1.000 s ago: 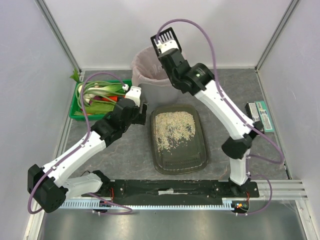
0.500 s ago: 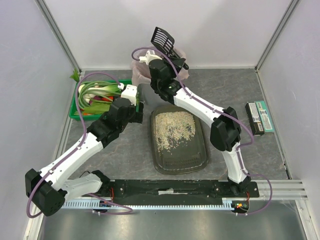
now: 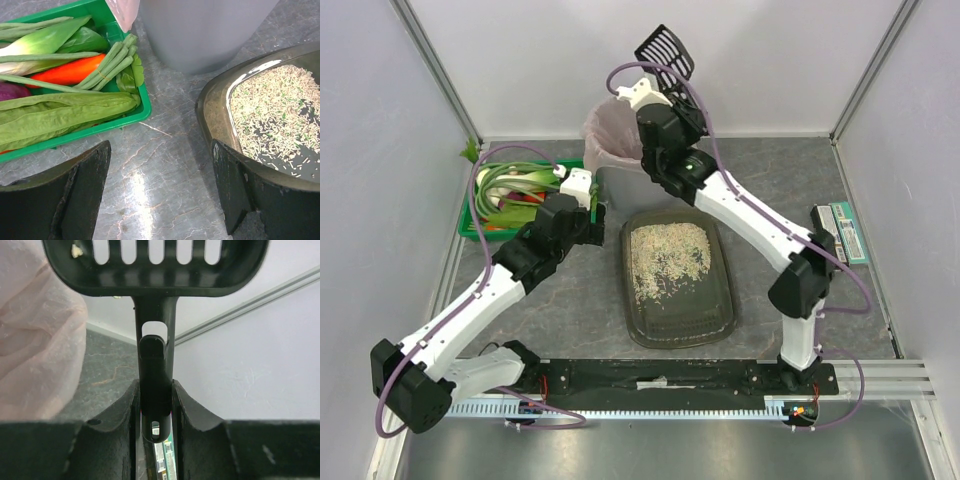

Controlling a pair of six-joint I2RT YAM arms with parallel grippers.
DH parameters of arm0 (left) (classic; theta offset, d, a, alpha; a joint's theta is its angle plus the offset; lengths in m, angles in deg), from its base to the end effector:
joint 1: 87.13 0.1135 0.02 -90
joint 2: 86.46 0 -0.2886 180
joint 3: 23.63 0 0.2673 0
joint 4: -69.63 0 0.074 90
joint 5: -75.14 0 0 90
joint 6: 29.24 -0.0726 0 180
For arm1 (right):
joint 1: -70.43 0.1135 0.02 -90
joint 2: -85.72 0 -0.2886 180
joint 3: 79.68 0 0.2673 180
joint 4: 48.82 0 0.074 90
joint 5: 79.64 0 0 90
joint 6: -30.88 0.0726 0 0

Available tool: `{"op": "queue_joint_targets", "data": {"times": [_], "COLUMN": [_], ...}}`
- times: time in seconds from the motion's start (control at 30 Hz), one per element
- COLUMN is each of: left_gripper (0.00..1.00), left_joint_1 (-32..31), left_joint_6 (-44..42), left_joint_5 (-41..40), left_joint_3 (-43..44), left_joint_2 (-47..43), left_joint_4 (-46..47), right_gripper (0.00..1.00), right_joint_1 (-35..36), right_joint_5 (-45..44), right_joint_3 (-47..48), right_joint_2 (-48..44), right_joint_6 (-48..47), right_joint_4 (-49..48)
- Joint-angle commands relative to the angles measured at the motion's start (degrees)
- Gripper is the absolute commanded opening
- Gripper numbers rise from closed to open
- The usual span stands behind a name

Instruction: Clean the litter box

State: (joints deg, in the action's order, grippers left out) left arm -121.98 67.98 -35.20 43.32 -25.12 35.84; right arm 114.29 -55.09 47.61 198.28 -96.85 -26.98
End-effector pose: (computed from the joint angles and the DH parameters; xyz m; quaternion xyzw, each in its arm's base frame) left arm 0.2383 -0.1352 0.3258 0.1136 0.8417 -0.0401 0.5263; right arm 0.4009 0.2937 0.4351 -0.1411 0.7112 -0.3749 0.5777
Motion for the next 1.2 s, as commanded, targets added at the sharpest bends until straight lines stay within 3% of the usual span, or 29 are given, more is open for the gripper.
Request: {"op": "queue_joint_targets", "data": {"times": [0.0, 0.13, 0.6, 0.8, 1.0, 1.17], "left_gripper": [0.87, 0.87, 0.87, 0.88, 0.88, 0.88], "left_joint_1": [2.15, 4.96, 7.78, 8.57, 9.45, 9.45], "left_joint_6": [1.47, 2.88, 1.92, 4.37, 10.53, 9.3], "left_joint_5": [3.8, 6.36, 5.75, 10.56, 17.25, 16.38], "left_joint_3": [0.08, 0.08, -0.63, -0.54, -2.47, -1.42], "left_joint_2": [0.01, 0.09, 1.59, 1.5, -2.1, -3.77], "left_joint_4": [2.45, 2.45, 3.06, 2.98, 5.0, 3.24], "right_gripper": [0.0, 0.0, 0.0, 0.0, 0.0, 0.0], "right_joint_1": [-0.09, -0.09, 0.0, 0.09, 0.09, 0.09], "right_joint_5": [6.72, 17.0, 50.84, 61.3, 69.92, 75.55], "right_joint_3": [-2.08, -7.43, -33.19, -37.5, -40.57, -46.99], "right_joint_2": [-11.01, -18.67, -43.8, -49.26, -47.79, -45.85], "right_joint_6": [21.36, 37.25, 73.39, 78.86, 79.57, 78.96], "right_joint_4": [15.28, 25.21, 50.54, 58.19, 66.89, 63.74]}}
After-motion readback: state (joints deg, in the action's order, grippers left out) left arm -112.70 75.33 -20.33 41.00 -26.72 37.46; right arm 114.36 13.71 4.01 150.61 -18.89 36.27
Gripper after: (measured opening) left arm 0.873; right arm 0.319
